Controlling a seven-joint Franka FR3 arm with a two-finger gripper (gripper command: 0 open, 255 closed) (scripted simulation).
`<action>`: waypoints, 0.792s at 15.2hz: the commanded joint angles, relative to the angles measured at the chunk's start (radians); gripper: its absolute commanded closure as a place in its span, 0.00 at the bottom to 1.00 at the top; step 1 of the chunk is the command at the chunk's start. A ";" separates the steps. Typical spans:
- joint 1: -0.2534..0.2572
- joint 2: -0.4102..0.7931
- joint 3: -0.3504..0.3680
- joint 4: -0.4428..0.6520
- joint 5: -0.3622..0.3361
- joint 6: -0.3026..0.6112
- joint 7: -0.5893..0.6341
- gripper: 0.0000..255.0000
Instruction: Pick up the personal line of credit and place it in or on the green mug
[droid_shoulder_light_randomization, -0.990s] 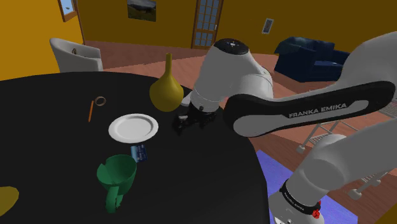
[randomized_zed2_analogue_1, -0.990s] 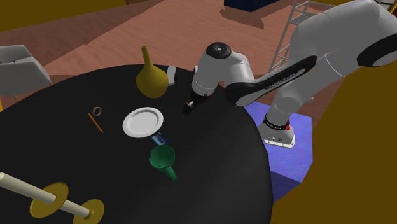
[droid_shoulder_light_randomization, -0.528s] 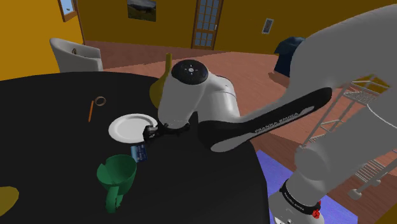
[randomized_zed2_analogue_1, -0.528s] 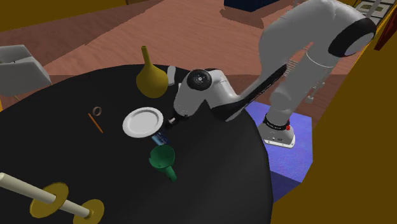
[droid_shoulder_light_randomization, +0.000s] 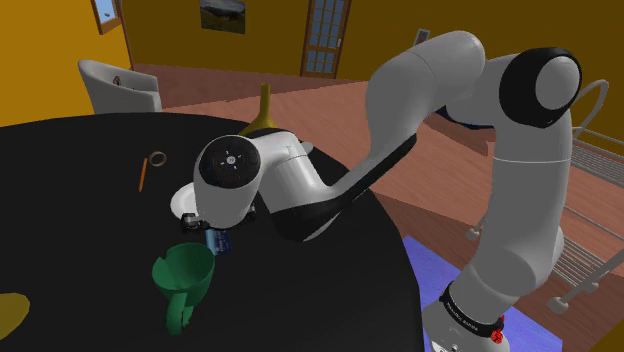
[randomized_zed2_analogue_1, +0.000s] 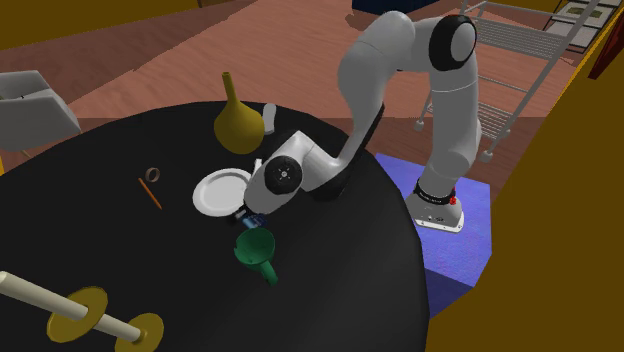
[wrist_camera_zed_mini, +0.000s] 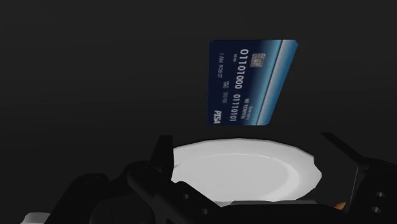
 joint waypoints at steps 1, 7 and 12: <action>0.032 0.037 -0.033 0.027 -0.042 -0.009 0.016 0.00; 0.053 0.094 -0.081 0.043 -0.102 0.010 0.036 0.00; 0.053 0.094 -0.081 0.043 -0.102 0.010 0.036 0.00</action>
